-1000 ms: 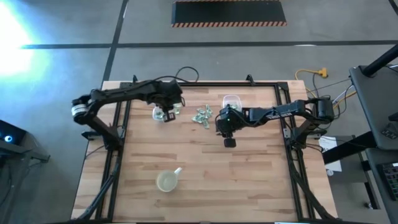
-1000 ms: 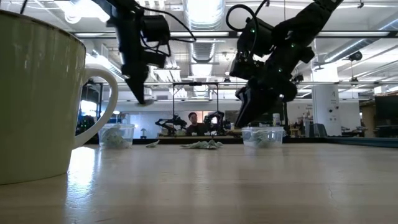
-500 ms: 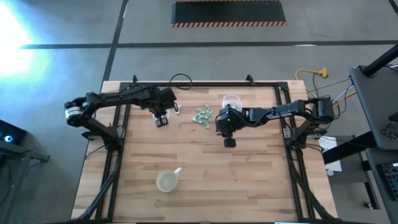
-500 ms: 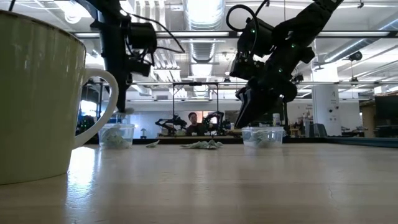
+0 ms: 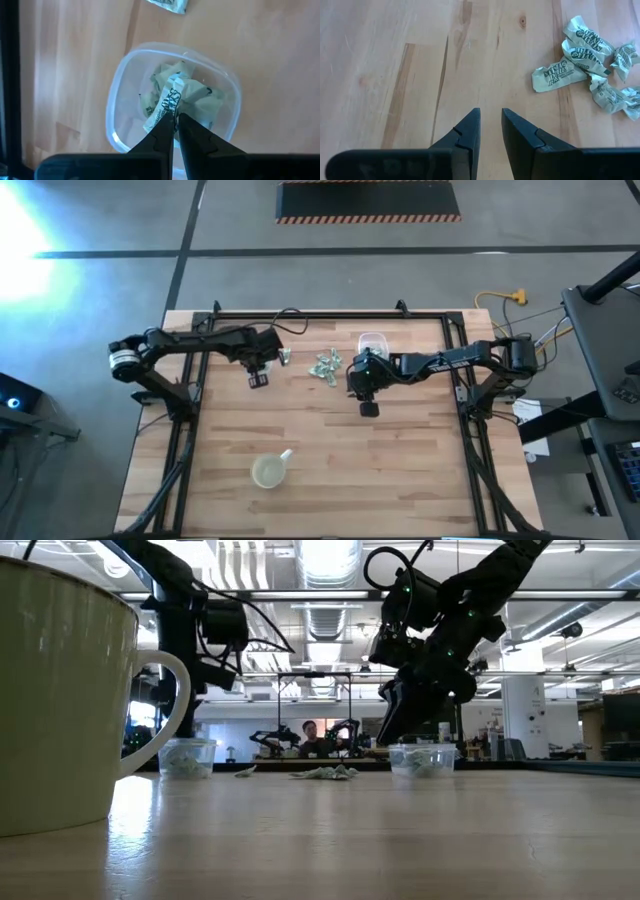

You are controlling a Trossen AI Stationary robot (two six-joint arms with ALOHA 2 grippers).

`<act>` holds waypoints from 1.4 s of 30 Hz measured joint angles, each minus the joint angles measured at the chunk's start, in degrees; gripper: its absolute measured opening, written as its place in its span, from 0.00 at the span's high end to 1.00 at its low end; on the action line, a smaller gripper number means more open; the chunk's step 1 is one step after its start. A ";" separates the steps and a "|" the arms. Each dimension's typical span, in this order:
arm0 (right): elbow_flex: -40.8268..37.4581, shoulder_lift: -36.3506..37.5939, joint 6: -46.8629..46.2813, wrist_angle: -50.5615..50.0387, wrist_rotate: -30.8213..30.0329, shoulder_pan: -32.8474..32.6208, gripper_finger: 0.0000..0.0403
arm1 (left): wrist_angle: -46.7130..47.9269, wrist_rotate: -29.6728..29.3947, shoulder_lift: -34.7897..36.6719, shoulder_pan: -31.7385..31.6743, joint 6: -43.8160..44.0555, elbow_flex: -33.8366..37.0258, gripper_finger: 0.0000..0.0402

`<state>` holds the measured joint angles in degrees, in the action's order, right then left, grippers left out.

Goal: Pick and place items into bin
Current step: Put the green stevia packet into the square transparent bin

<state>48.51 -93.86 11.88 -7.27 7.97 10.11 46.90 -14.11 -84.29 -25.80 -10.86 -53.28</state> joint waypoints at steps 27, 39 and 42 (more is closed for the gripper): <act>0.00 0.00 -1.21 0.37 0.00 -0.02 0.83 | -1.25 -2.97 0.53 -0.33 0.01 1.06 0.68; 0.00 0.00 -0.94 0.63 0.00 0.02 0.83 | -2.38 -2.69 3.85 -0.33 -1.61 -3.98 0.62; 0.00 0.00 -0.97 0.73 0.00 0.02 0.83 | -6.11 -2.08 3.77 -0.33 -3.29 -3.70 0.62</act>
<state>48.51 -93.86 10.92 -6.53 7.97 10.13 40.79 -16.19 -80.52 -26.13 -14.15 -56.98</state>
